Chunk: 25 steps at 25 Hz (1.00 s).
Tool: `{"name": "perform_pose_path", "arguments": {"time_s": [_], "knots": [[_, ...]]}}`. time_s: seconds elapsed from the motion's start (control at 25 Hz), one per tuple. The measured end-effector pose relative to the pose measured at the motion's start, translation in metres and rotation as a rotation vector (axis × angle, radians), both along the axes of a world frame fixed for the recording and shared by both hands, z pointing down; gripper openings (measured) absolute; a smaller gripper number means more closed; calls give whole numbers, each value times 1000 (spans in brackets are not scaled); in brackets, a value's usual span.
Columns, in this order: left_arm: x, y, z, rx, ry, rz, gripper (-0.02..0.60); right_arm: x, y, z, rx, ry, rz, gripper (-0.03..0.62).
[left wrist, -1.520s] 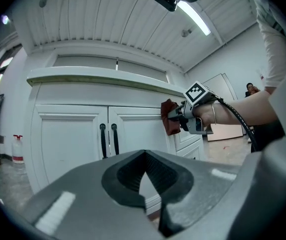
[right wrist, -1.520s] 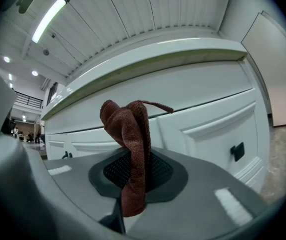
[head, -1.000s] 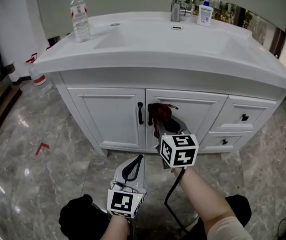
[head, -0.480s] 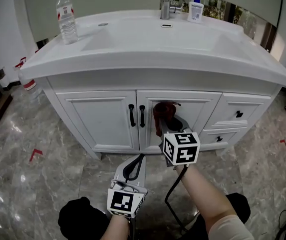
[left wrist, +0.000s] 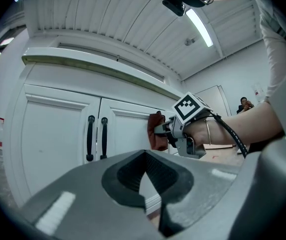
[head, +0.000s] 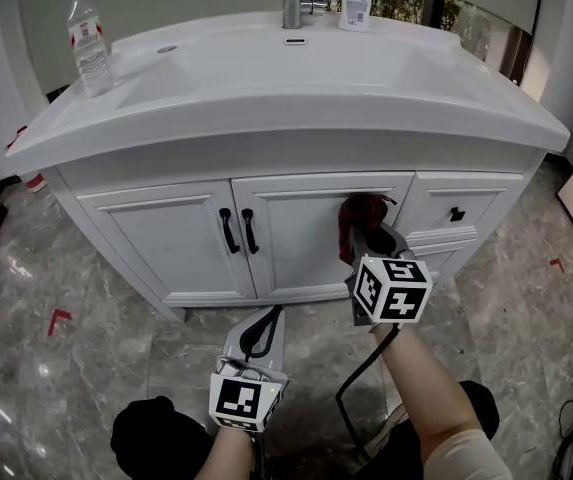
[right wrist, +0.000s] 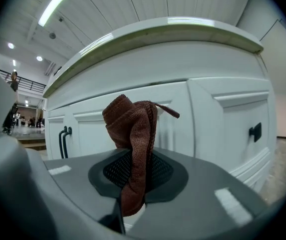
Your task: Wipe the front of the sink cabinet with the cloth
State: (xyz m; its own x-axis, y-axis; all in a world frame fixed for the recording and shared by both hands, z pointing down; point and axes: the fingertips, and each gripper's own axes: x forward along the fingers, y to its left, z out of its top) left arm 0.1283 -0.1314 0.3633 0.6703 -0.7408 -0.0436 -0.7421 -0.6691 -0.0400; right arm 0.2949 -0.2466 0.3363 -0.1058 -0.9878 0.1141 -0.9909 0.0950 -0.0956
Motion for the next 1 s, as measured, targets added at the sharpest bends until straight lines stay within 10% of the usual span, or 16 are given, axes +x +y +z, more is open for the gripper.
{"name": "perform_pose_path", "arguments": {"time_s": [0.6,1.0], "knots": [[13,3,10,11,-33,18,0,85,27,8,-32,-26,173,83],[-35,-6,10,0,-19,-48,0,-72,15,58,-79,8,-126,83]]}}
